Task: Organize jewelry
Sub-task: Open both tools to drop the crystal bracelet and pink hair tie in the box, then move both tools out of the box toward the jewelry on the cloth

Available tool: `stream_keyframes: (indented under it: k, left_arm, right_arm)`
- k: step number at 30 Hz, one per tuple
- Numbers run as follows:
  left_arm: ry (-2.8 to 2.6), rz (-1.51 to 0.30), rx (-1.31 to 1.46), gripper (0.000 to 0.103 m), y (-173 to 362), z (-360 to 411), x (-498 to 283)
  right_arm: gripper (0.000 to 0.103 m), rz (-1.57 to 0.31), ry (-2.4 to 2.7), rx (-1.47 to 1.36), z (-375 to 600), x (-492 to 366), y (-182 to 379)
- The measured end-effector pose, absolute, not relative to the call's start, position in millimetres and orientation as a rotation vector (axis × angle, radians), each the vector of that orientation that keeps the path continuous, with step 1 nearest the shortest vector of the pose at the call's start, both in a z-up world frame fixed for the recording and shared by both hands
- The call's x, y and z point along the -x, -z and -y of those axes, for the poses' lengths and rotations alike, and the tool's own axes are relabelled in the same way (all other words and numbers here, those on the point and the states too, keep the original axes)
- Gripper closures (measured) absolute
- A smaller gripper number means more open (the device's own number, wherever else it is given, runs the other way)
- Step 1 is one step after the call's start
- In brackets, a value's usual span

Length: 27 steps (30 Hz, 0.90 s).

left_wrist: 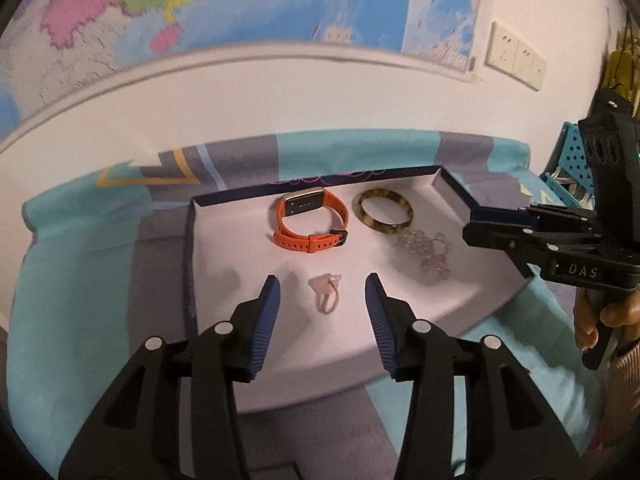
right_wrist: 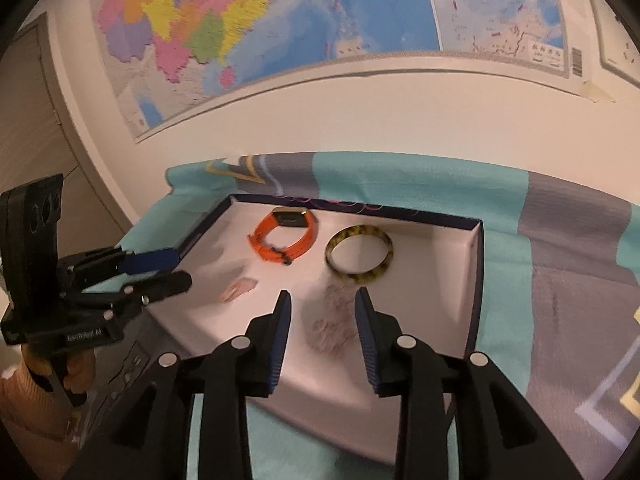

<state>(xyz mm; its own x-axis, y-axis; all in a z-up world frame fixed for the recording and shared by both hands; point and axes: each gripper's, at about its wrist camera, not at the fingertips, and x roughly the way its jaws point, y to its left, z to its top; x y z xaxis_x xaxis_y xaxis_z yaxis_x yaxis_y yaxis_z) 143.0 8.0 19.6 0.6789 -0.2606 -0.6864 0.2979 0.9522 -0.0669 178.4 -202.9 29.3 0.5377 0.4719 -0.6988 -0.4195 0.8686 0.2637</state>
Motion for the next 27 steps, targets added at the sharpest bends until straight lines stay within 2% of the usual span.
stream_keyframes:
  k: [8, 16, 24, 25, 27]
  left_arm:
    - [0.328, -0.722, -0.078, 0.051, -24, -12, -93]
    - [0.296, -0.765, -0.044, 0.05, -5, -24, -66]
    - [0.298, -0.788, -0.025, 0.048, 3, -27, -51]
    - [0.298, -0.789, -0.023, 0.047, 4, -27, -51]
    - [0.298, -0.795, -0.021, 0.047, 5, -27, -50]
  right_arm:
    - [0.069, -0.869, -0.577, -0.003, 210, -118, -25]
    - [0.068, -0.94, -0.595, 0.076, 209, -69, 3]
    - [0.07, -0.942, -0.647, 0.16, 195, -56, 9]
    - [0.071, -0.94, -0.649, 0.166, 194, -56, 9]
    - [0.09, -0.943, -0.657, 0.162, 194, -59, 10]
